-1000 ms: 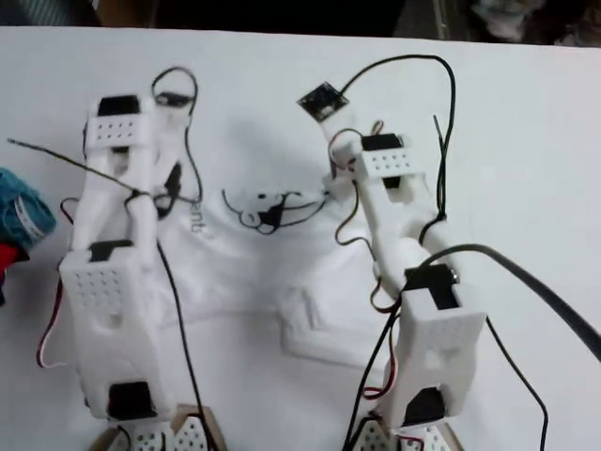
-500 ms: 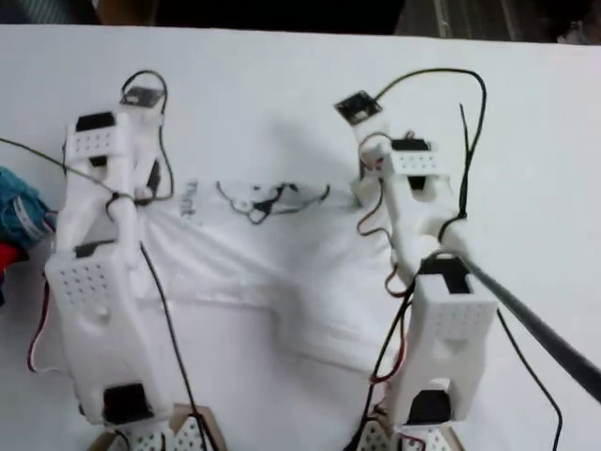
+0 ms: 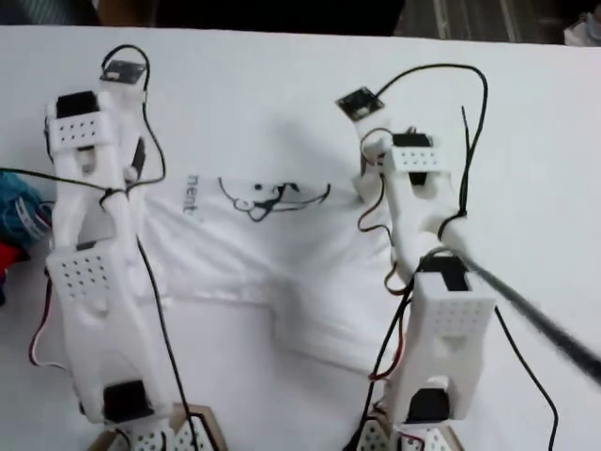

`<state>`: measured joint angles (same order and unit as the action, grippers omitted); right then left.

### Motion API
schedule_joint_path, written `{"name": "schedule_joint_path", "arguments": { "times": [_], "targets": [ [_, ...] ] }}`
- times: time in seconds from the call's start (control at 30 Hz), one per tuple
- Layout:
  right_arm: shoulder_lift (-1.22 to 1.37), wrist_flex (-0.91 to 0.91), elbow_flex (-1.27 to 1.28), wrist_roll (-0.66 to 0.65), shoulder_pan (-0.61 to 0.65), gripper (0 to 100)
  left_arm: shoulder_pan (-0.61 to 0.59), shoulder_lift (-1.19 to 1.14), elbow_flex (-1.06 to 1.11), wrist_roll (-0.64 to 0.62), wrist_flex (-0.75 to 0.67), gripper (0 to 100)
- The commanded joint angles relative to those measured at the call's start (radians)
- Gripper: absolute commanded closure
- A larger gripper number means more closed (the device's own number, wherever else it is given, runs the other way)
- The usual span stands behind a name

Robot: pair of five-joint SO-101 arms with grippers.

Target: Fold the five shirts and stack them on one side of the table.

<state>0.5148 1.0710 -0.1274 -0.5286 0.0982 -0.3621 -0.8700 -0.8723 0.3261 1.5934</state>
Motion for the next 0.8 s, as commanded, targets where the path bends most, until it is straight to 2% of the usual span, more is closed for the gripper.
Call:
{"name": "schedule_joint_path", "arguments": {
  "times": [0.0, 0.1, 0.23, 0.6, 0.77],
  "targets": [
    [-0.166, 0.068, -0.035, -0.003, -0.018, 97.8, 0.003, 0.021, -0.088, 0.000, 0.091, 98],
    [-0.257, 0.145, -0.002, -0.003, -0.008, 97.8, 0.023, 0.021, -0.150, 0.000, 0.189, 98],
    [-0.372, 0.176, 0.144, -0.006, 0.028, 97.8, 0.031, 0.040, -0.151, -0.006, 0.193, 98],
    [-0.690, 0.107, 0.646, -0.146, 0.249, 97.8, 0.114, 0.258, 0.254, -0.006, 0.189, 98],
    [-0.708, 0.004, 0.795, -0.146, 0.291, 97.8, 0.109, 0.292, 0.387, -0.002, 0.048, 98]
  ]
}}
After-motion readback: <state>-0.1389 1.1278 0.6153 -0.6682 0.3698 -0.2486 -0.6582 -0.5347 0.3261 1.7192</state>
